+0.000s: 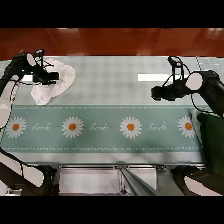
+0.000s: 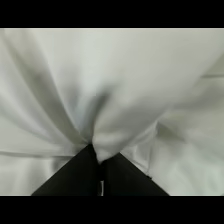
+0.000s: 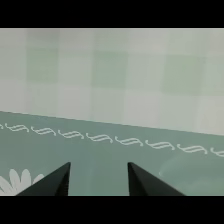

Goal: Fold the shirts.

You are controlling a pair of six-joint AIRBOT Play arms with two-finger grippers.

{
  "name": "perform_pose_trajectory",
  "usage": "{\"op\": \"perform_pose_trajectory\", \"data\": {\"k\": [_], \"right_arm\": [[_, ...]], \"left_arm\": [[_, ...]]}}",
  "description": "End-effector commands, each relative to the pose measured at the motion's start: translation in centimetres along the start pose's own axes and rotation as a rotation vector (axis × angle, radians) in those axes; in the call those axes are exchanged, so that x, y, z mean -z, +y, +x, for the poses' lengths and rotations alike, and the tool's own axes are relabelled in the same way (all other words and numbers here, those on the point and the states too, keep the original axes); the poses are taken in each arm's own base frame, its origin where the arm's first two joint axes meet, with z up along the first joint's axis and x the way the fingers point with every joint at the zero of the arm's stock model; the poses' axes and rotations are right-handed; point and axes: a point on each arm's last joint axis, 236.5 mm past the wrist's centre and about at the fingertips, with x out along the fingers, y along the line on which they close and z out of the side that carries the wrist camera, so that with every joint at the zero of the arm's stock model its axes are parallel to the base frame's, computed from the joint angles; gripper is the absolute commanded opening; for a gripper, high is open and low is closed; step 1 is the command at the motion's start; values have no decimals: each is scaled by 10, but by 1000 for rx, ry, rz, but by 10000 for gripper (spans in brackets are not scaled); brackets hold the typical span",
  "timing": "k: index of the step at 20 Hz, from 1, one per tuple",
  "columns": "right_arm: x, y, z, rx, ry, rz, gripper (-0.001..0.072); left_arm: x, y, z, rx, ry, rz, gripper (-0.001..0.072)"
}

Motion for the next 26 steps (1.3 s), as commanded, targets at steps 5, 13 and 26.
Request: {"op": "perform_pose_trajectory", "data": {"k": [5, 13, 26], "right_arm": [[-8, 11, -24, -40, -62, 7, 411], [17, 12, -129, -33, -181, -59, 411], [50, 17, -229, -86, -410, -46, 411]], "left_arm": [[-12, -45, -88, 95, -27, 55, 23], [-39, -115, -375, 236, -675, 156, 23], [64, -248, -620, 673, -1140, 432, 23]]}}
